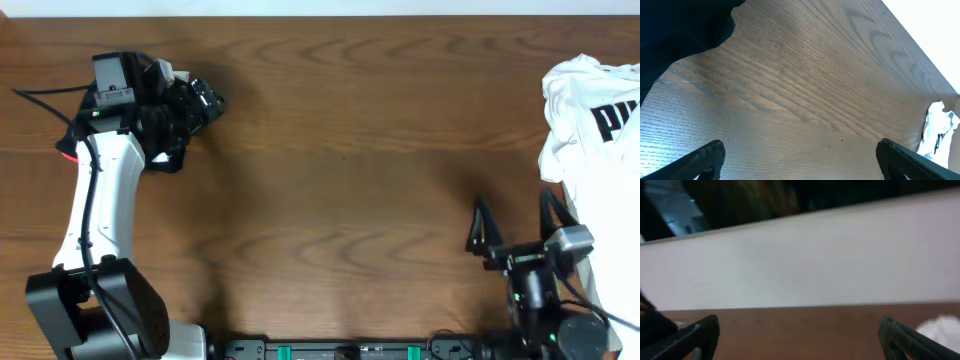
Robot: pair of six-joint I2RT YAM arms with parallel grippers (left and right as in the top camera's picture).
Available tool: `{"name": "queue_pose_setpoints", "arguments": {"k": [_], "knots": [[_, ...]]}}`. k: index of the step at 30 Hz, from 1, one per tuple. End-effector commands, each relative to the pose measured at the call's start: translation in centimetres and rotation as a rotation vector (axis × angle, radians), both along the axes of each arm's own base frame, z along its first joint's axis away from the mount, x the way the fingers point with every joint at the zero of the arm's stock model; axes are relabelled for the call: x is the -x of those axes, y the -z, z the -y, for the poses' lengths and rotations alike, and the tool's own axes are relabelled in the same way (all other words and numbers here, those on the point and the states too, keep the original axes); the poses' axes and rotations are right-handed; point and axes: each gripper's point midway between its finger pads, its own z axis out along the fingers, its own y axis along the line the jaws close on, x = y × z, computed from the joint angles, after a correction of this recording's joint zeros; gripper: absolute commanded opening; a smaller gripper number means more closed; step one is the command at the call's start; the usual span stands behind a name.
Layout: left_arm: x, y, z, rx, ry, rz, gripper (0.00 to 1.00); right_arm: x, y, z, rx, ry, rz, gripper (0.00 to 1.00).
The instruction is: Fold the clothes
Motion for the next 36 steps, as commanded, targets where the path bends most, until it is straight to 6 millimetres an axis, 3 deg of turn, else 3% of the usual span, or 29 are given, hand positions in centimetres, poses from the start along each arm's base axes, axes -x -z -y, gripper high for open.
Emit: {"name": "queue_pose_setpoints", "arguments": {"k": [1,17,24,36], "knots": [[-0.3,-0.2,-0.3,-0.011,-0.008,0.004,0.98,-0.9,2.1,1.1,-0.1,0.055,-0.033,0.99],[-0.3,-0.2,-0.3,-0.011,-0.008,0.004,0.98,-2.6,9.3,2.3,-0.093,0.142,-0.148,0.99],[-0.3,-0.2,-0.3,-0.011,-0.008,0.004,0.98,-2.6,11.6,2.6,0.014,0.169,-0.234,0.99],[-0.3,-0.2,-0.3,-0.011,-0.008,0.004,0.98,-2.6,11.7,2.5,0.069,0.169,-0.234,0.99]]}}
